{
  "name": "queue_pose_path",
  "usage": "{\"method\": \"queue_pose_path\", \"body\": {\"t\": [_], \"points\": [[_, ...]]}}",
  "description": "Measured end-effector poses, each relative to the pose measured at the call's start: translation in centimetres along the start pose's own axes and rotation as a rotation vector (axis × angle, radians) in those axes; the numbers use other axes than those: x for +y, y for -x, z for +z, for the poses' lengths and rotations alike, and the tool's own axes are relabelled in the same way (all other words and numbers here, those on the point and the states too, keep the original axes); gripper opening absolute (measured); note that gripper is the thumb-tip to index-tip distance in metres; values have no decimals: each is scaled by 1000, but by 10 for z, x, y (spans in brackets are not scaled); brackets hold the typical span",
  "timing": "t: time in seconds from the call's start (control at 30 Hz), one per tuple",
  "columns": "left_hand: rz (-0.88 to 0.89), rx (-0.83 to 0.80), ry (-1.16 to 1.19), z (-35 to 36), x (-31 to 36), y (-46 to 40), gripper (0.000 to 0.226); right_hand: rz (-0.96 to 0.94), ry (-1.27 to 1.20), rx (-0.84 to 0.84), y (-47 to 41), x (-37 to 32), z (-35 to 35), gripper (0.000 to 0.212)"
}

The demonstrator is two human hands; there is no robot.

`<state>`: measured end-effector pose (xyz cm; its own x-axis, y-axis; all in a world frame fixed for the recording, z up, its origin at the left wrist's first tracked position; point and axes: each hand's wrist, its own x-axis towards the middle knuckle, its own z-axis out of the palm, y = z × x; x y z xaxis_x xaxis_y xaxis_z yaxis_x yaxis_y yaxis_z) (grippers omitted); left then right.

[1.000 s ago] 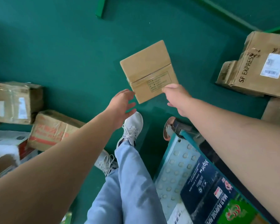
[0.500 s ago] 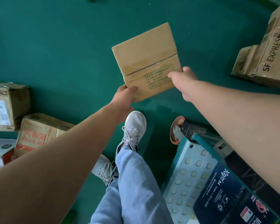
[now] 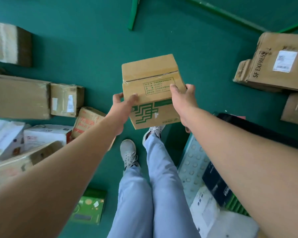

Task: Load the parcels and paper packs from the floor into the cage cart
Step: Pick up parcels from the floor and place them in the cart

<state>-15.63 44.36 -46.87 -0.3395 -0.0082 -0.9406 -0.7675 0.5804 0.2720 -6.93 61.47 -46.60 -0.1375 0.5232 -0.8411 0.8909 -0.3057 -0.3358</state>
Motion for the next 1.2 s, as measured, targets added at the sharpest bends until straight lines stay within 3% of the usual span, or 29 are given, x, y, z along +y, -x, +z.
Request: {"method": "queue_pose_path", "body": {"t": [0.27, 0.57, 0.87, 1.07, 1.2], "points": [[127, -28, -30, -75, -4, 167, 49, -64, -111, -11, 182, 4, -36, 48], [239, -124, -256, -125, -48, 335, 52, -80, -225, 12, 375, 66, -95, 47], [297, -293, -487, -85, -108, 423, 62, 22, -439, 205, 475, 184, -144, 44], [387, -380, -661, -36, -164, 467, 83, 49, -611, 273, 522, 280, -177, 40], [453, -438, -759, 4, -207, 507, 75, 62, -632, 335, 558, 348, -200, 46]]}}
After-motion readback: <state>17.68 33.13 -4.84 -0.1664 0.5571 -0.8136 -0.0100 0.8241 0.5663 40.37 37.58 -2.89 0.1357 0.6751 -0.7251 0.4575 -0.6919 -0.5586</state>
